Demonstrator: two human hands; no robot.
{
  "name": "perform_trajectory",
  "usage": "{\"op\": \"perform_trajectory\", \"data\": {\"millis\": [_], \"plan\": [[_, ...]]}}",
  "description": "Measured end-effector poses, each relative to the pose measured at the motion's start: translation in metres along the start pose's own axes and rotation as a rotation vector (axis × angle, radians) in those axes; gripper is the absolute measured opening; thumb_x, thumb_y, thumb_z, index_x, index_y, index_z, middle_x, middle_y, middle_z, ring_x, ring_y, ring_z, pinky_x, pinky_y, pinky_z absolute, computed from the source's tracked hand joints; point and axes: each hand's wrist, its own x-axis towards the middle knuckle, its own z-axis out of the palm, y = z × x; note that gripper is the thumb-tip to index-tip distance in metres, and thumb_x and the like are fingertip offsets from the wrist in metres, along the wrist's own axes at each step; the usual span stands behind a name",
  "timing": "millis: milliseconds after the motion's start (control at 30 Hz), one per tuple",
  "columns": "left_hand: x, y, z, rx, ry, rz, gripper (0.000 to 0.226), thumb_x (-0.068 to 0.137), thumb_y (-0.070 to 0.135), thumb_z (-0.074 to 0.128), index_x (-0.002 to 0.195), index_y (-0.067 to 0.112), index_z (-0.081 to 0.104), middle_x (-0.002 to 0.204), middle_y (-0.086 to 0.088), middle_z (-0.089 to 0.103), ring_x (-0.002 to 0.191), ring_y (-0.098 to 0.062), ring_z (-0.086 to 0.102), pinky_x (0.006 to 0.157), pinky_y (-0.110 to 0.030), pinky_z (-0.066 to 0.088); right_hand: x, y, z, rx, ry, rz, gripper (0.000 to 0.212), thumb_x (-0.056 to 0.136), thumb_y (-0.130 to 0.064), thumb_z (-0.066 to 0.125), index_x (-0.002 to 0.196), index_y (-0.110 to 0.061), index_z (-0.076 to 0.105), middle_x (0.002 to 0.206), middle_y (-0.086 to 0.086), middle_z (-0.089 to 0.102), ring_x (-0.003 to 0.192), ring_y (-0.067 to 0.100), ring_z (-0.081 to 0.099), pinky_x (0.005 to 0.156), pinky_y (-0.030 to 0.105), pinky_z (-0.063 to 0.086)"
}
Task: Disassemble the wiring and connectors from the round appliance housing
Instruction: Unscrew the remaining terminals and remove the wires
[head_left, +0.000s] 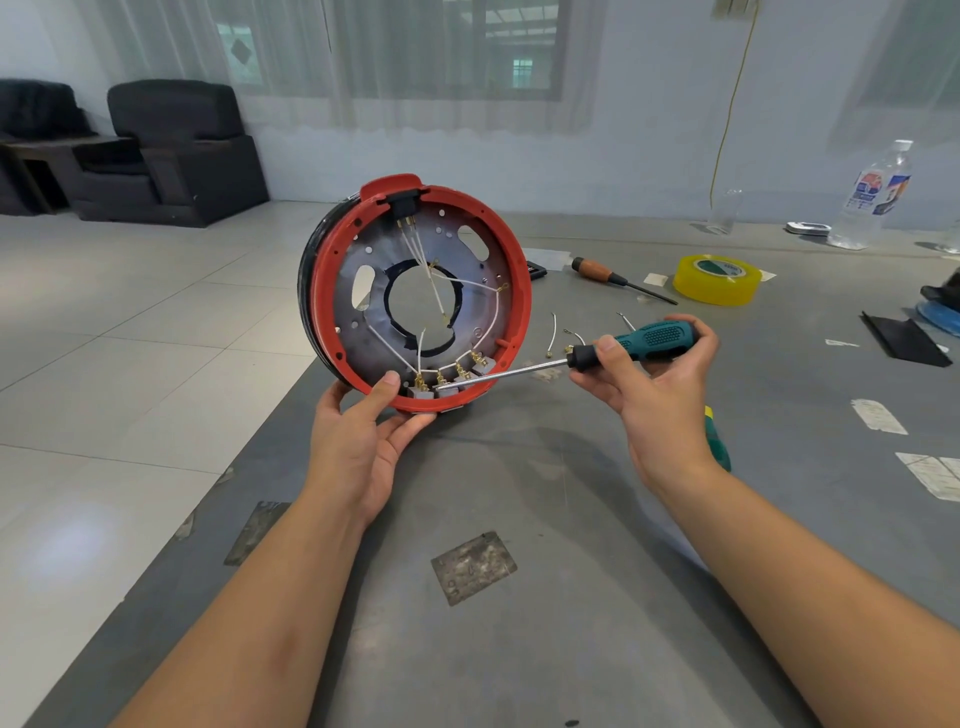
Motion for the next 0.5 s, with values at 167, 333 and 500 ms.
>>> {"op": "perform_trajectory", "data": {"millis": [167, 333, 500], "plan": [[0.000, -0.001, 0.000, -0.005, -0.012, -0.004, 0.059, 0.098, 0.003, 0.070, 0.150, 0.012, 0.045, 0.107, -0.009, 0.081, 0.100, -0.039, 0.078, 0.080, -0.051, 0.066, -0.002, 0.000, 0.004, -0.044, -0.009, -0.003, 0.061, 0.087, -0.010, 0.078, 0.105, -0.058, 0.046, 0.136, 0.017, 0.040, 0.112, 0.038, 0.068, 0.077, 0.045, 0.063], [0.000, 0.000, -0.001, -0.013, 0.008, 0.000, 0.059, 0.097, 0.003, 0.072, 0.149, 0.014, 0.046, 0.108, -0.010, 0.081, 0.100, -0.039, 0.078, 0.080, -0.051, 0.066, -0.005, 0.001, 0.002, -0.042, -0.030, -0.008, 0.060, 0.087, -0.009, 0.078, 0.114, -0.049, 0.042, 0.130, 0.016, 0.043, 0.104, 0.034, 0.073, 0.076, 0.043, 0.064], [0.000, 0.001, -0.001, -0.065, 0.058, 0.002, 0.060, 0.099, 0.007, 0.071, 0.152, 0.006, 0.043, 0.132, -0.018, 0.071, 0.099, -0.039, 0.078, 0.079, -0.051, 0.066, -0.014, 0.008, 0.005, 0.038, -0.001, 0.030, 0.061, 0.087, -0.006, 0.079, 0.121, -0.036, 0.039, 0.135, 0.022, 0.042, 0.115, 0.041, 0.066, 0.079, 0.046, 0.063]]}}
